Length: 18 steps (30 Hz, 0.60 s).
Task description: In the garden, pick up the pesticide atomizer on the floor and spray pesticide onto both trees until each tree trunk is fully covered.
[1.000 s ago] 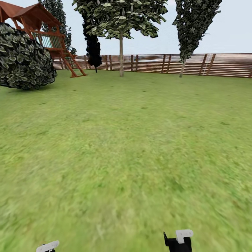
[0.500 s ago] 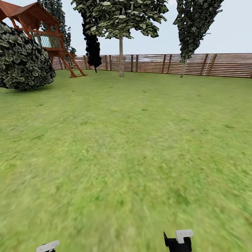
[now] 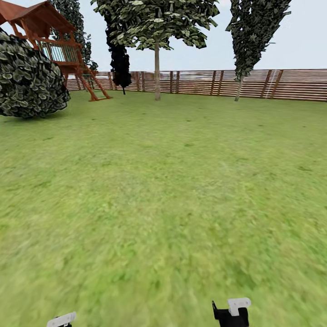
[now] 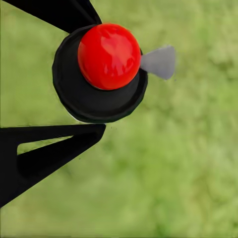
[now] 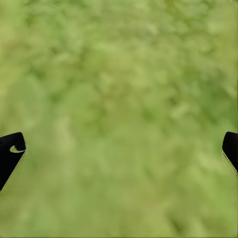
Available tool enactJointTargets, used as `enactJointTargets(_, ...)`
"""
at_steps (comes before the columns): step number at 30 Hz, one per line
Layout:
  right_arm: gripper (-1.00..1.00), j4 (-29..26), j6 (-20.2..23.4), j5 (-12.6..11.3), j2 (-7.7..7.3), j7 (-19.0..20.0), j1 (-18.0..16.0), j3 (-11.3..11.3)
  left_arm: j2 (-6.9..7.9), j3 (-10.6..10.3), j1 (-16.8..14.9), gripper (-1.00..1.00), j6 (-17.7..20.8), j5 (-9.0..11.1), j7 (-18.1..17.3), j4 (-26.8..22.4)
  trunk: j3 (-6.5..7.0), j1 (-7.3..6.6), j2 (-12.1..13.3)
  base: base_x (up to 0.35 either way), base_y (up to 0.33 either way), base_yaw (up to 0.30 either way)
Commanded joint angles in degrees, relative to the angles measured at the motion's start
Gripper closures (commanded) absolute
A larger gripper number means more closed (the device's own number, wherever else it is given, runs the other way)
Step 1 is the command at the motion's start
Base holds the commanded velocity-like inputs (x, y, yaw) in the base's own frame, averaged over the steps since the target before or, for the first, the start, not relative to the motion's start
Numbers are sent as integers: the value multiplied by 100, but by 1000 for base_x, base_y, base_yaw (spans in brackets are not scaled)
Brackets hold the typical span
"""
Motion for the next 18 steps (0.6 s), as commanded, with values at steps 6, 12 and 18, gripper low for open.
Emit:
enactJointTargets(6,-100,-1,-9,-25,0,-28,-2,50,0,29,-4,100,-20,-6,-1,3,-5,3,-2,340,0,0)
enactJointTargets(12,-100,-1,-9,-25,0,-26,-2,50,0,29,-4,100,-19,-6,-1,6,-5,3,-2,340,0,0)
enactJointTargets(18,-100,-1,-9,-25,0,-27,-2,50,0,29,-4,100,-18,-7,-1,12,-5,3,-2,340,0,0)
